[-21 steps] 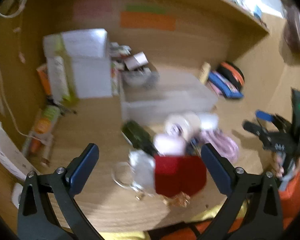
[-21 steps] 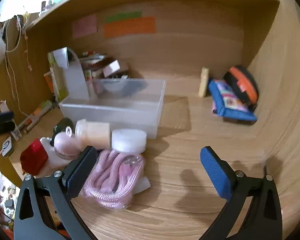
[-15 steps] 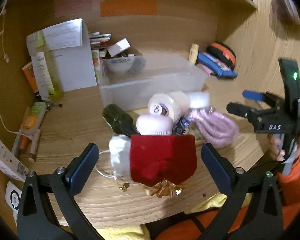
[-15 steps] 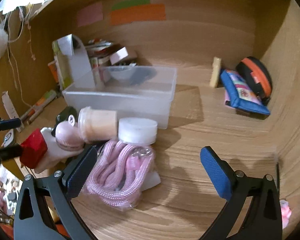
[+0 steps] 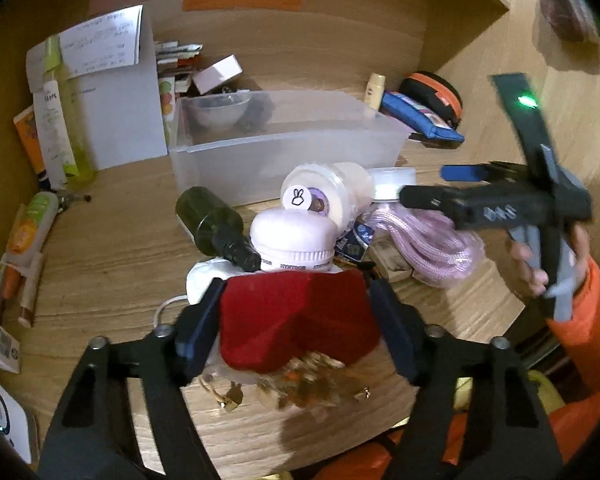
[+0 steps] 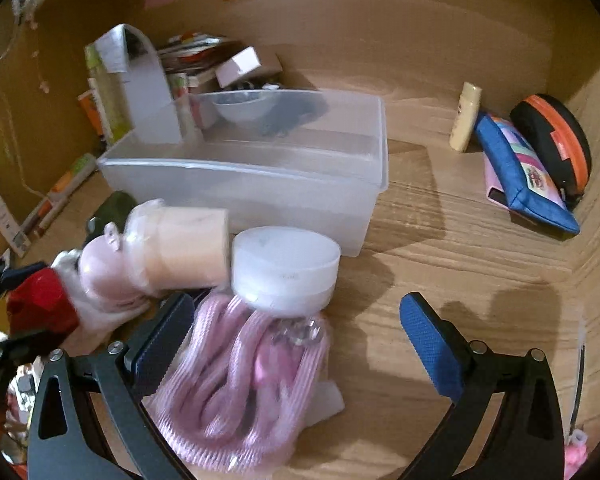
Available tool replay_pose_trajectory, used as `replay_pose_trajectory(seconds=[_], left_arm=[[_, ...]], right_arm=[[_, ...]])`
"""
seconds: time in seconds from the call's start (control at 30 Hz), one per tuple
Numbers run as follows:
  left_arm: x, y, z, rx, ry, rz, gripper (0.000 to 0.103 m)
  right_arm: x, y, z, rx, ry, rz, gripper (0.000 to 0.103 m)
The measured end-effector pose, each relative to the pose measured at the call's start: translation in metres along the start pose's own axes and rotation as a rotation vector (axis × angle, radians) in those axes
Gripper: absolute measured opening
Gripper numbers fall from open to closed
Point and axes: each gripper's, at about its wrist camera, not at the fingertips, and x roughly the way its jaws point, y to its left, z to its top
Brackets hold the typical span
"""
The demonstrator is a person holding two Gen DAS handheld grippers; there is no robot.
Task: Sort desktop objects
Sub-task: 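Grasp the red gift box with the left gripper while the right grasps the white round container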
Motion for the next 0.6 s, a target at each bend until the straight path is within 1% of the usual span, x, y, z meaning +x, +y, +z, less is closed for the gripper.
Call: replay_pose_trajectory(seconds=[0.07, 0.13, 0.17, 0.2, 0.23, 0.27, 0.33, 0.37, 0.4, 0.43, 0.6], left_arm=[[-0.002, 0.001, 0.001, 0.006, -0.014, -0.003, 0.057], [-0.003, 0.005, 0.004, -0.001, -0.021, -0.011, 0.051], [-0.003, 0.008, 0.006, -0.007, -0.022, -0.018, 0.047], [-0.002, 0.010, 0.008, -0.012, -0.023, -0.013, 0.036], [0.000, 0.014, 0.010, -0.017, -0.017, -0.017, 0.036], [0.001, 0.019, 0.013, -0.031, -0.017, -0.034, 0.034], [0.002, 0.025, 0.015, -0.041, -0.018, -0.035, 0.032], [0.002, 0.027, 0.017, -0.045, -0.021, -0.036, 0.031], [0.001, 0.029, 0.018, -0.050, -0.030, -0.038, 0.030], [0.000, 0.030, 0.019, -0.051, -0.033, -0.041, 0.029], [-0.011, 0.035, 0.026, -0.068, -0.064, -0.043, 0.028]], right_arm=[[0.010, -0.006, 0.008, 0.021, 0.032, 0.036, 0.101], [0.020, -0.012, 0.015, 0.050, 0.071, 0.071, 0.101], [0.024, -0.012, 0.017, 0.061, 0.085, 0.084, 0.097], [0.028, -0.013, 0.018, 0.064, 0.099, 0.088, 0.091], [0.031, -0.013, 0.020, 0.063, 0.107, 0.091, 0.088], [0.033, -0.013, 0.021, 0.061, 0.107, 0.101, 0.085], [0.034, -0.013, 0.022, 0.057, 0.099, 0.103, 0.082], [0.033, -0.013, 0.022, 0.052, 0.093, 0.108, 0.076], [0.033, -0.013, 0.022, 0.045, 0.091, 0.113, 0.067], [0.033, -0.012, 0.023, 0.036, 0.091, 0.120, 0.062], [0.032, -0.007, 0.022, 0.008, 0.079, 0.082, 0.062]])
